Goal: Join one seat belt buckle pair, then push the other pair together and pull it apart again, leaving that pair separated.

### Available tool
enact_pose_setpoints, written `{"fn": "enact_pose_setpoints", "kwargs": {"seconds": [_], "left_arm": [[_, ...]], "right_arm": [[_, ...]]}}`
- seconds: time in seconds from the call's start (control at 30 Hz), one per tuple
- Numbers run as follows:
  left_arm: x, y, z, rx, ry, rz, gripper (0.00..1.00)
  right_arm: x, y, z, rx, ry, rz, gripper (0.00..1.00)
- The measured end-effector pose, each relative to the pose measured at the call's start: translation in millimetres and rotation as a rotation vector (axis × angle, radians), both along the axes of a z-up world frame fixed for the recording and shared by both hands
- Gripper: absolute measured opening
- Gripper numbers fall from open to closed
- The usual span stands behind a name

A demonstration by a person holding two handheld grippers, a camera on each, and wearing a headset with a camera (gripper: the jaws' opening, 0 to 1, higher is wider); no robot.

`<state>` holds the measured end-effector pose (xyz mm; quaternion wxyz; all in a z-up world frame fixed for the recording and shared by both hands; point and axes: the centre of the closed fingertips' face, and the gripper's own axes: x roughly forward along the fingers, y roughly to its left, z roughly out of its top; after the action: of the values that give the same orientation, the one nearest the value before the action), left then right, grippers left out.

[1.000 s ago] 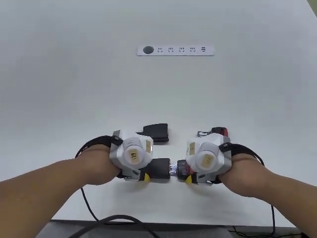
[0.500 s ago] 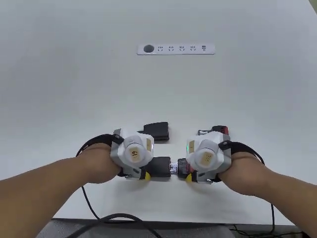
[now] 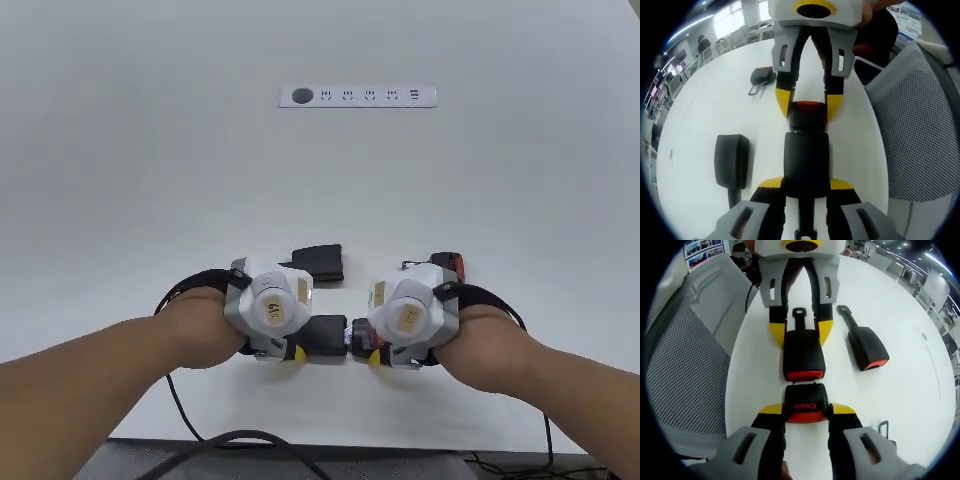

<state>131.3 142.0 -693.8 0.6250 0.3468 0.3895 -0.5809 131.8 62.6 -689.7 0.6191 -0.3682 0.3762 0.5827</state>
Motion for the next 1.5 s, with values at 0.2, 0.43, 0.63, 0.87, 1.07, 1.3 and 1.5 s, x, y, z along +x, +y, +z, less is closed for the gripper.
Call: {"fn": "enact_pose_setpoints", "kwargs": {"seconds": [0.2,0.43,0.63,0.87,1.07,1.3,1.5], "left_arm": [[-0.9,-0.4,1.4,0.012,-0.005,-0.009,0.31],[-0.6,0.4,0.9,0.017,-0.003,-0.016,0.31],[-0.4,1.6,0.0,0.007,0.002,0.024,0.30],[0.4,3.1,-0.6,-0.002,0.001,0.029,0.29],[-0.3,3.4,-0.4,-0.001,0.011,0.027,0.29],[0.0,4.0,-1.0,0.004,0.016,0.022,0.30],[-0.9,3.0,0.1,0.001,0.015,0.026,0.30]], "right_arm": [[1.1,5.2,-0.3,0.012,-0.005,-0.033,0.31],[0.8,7.1,0.5,0.016,-0.008,-0.036,0.31],[0.0,8.0,0.1,0.021,-0.028,0.002,0.31],[-1.1,10.2,-1.7,0.025,-0.024,0.009,0.30],[-2.8,11.9,-3.2,0.034,-0.017,0.006,0.31],[-3.5,10.7,-2.1,0.036,-0.019,0.008,0.31],[-4.1,9.4,-2.6,0.042,-0.017,0.013,0.31]]}}
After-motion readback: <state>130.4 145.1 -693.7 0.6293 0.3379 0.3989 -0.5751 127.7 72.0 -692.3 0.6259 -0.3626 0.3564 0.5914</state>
